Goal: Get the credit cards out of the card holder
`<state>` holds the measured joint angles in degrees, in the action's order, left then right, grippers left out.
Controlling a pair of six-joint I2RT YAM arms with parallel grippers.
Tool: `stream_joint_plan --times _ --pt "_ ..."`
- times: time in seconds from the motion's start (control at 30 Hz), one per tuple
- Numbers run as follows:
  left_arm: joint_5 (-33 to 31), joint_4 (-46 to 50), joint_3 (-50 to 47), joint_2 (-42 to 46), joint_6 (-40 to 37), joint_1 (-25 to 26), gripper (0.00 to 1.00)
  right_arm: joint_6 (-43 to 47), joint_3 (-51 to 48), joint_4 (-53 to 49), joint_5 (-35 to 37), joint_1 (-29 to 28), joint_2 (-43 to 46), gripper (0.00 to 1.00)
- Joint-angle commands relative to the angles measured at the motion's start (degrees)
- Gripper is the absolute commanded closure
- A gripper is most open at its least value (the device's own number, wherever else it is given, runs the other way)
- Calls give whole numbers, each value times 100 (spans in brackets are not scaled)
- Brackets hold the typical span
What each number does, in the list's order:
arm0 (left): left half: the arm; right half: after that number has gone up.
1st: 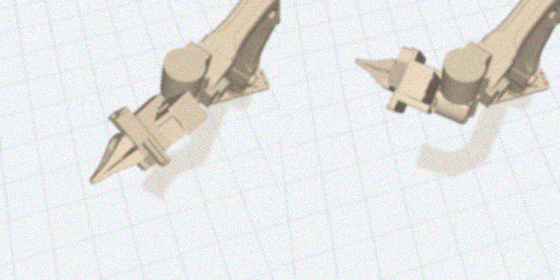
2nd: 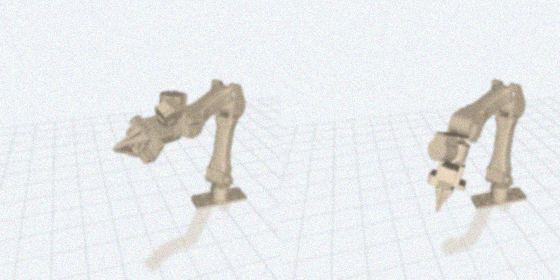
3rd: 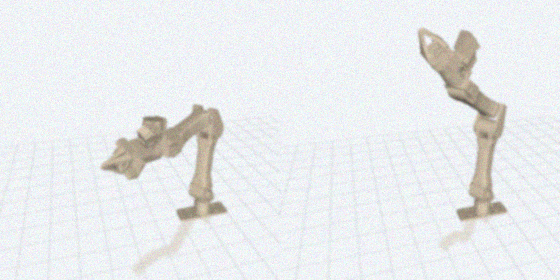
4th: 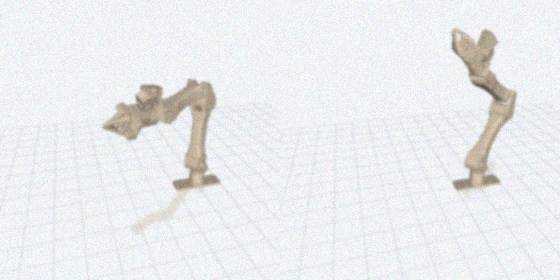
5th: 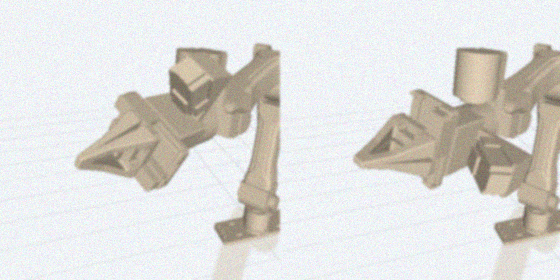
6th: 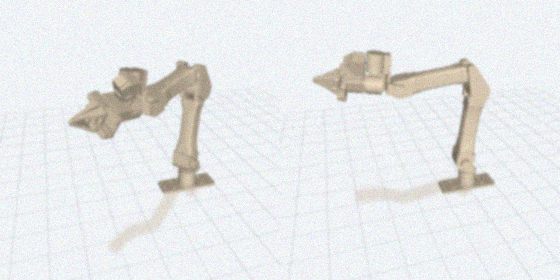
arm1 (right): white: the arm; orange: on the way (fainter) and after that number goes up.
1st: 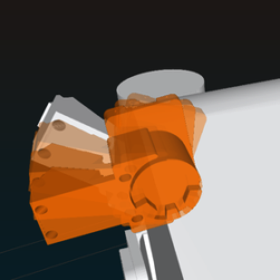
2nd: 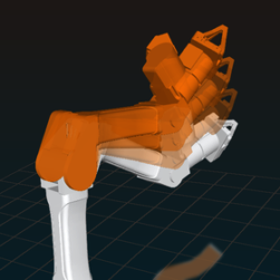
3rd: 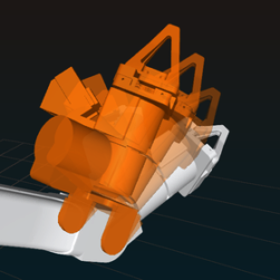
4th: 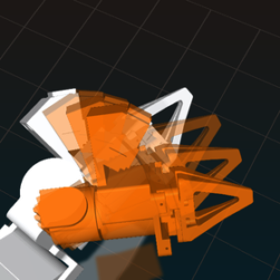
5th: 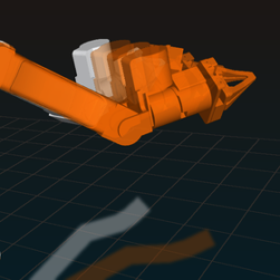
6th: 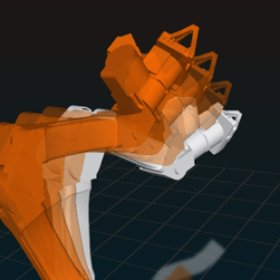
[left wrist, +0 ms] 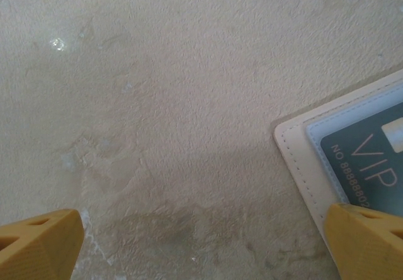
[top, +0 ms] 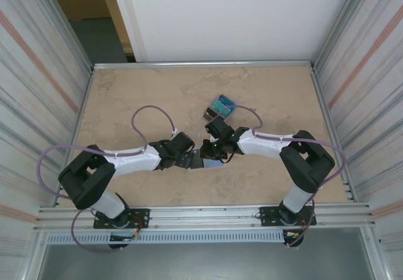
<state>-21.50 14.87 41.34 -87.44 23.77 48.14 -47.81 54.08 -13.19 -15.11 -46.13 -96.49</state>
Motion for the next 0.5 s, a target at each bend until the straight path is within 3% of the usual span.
stream_joint_plan --times 0.0,0.47 --pt "-83 196 -3 -97 31 53 1 -166 -93 152 -193 61 -72 84" --pt "-139 275 51 -245 66 81 1 -358 -427 686 -617 261 -84 84"
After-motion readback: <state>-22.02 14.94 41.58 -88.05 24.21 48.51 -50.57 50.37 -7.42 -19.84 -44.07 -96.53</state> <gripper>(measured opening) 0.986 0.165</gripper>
